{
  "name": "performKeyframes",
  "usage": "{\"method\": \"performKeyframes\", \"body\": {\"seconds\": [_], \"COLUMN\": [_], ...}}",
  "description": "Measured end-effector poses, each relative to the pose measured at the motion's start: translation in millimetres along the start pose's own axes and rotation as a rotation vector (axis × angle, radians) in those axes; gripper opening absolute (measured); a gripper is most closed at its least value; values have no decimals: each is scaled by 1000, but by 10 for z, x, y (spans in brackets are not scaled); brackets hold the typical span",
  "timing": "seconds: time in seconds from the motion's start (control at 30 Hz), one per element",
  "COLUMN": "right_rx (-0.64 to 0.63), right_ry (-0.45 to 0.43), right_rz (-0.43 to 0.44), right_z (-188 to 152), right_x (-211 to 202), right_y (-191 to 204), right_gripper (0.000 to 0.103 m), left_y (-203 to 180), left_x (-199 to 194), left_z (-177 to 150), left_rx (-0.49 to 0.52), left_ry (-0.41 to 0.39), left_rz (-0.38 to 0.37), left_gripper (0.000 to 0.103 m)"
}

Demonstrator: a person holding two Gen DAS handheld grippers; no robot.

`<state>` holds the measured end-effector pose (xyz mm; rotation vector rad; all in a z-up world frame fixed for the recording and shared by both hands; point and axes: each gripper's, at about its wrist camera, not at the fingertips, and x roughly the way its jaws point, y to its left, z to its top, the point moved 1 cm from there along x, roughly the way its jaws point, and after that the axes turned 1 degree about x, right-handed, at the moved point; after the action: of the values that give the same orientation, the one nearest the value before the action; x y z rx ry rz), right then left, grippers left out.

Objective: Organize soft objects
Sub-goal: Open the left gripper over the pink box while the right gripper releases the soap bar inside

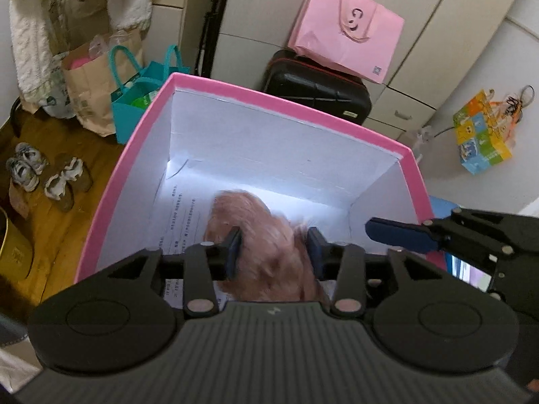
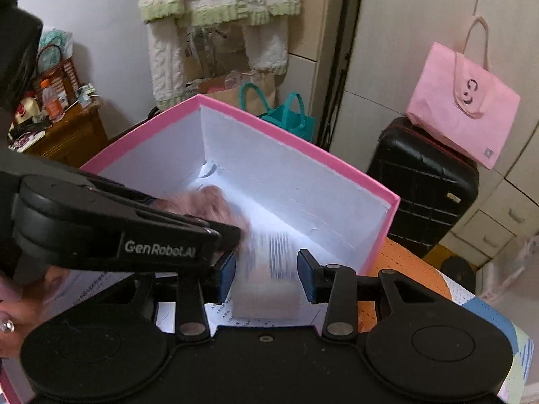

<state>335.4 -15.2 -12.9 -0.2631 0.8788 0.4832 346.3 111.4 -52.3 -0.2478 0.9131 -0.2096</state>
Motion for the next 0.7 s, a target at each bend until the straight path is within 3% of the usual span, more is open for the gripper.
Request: {"method": "performKeyframes", "body": {"seconds": [0.13,0.33,0.47,0.57,0.7], "right_rx": [26,60,89,78,38], "right_ry": [-49,-94,-105,-91,-88], "right_rz": [49,115,148,104,69], "right_z": [-66,-221,-365,-439,-508], "right_x": [-217,-633,-874,-1029,-1269], "right_y": [-68,-123,-154,-101,-8], "right_gripper": [46,46,46,47,48], "left_y": [-27,-137,-274,-410,-550], "left_x": [-153,-549,-838,-1023,-1283], "left_z": [-22,-135,-255,-340,-451], "left_rx": [42,125,208,261,276], "left_ry": [-36,-61,-109,-131,-134], "left_rz": [-25,-75,-54,-44,-104], "left_gripper": [53,57,60,61,65]}}
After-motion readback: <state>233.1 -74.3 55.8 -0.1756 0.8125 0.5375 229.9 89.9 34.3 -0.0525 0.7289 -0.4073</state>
